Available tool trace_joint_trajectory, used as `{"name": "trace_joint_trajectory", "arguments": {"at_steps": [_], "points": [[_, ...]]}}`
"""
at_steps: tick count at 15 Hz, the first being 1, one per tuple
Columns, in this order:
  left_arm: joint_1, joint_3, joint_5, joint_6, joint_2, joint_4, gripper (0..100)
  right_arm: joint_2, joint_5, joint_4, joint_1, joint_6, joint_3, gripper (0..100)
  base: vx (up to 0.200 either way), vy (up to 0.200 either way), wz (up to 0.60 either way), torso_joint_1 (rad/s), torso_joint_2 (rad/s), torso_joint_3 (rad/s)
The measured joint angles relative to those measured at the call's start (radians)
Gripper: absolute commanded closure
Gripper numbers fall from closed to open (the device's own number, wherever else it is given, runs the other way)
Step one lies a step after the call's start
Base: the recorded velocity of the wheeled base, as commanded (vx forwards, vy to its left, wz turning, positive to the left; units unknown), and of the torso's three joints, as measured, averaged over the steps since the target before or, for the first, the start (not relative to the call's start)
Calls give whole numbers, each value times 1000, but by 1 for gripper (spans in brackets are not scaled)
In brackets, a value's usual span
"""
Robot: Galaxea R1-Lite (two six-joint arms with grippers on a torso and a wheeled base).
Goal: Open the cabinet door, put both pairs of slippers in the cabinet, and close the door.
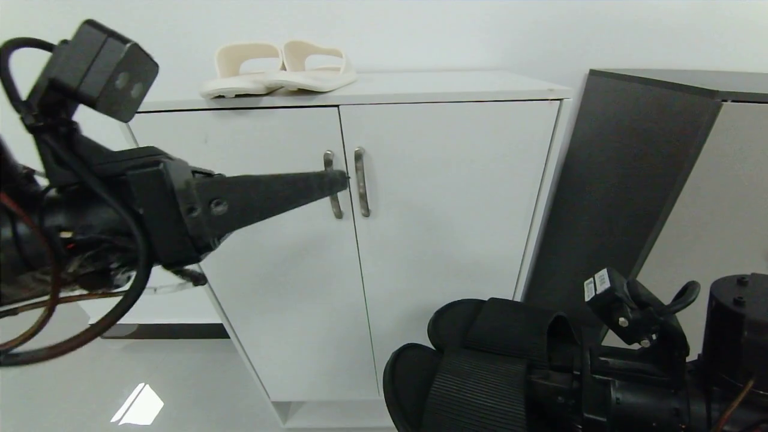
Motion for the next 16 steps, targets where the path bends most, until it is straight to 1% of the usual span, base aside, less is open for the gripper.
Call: {"name": "trace_joint_trajectory", "arguments": {"at_steps": [2, 4, 6, 9, 13, 16], "points": [[-4, -52, 18, -5, 61, 3, 0, 3, 0, 1, 0, 0, -1, 100, 0, 0, 0, 0, 0, 0], [-11, -97, 111, -4, 125, 3, 0, 7, -1, 0, -1, 2, -2, 100, 0, 0, 0, 0, 0, 0], [-13, -138, 173, -2, 181, 4, 0, 9, 0, 0, 0, 2, -2, 100, 0, 0, 0, 0, 0, 0], [8, -172, 183, 1, 244, 4, 0, 10, -2, 0, -1, 2, -2, 100, 0, 0, 0, 0, 0, 0], [21, -201, 220, 24, 310, 3, 0, 11, -2, 0, -1, 2, -1, 100, 0, 0, 0, 0, 0, 0], [57, -235, 221, 27, 349, 2, 0, 13, -2, 0, -3, 1, 3, 100, 0, 0, 0, 0, 0, 0]]}}
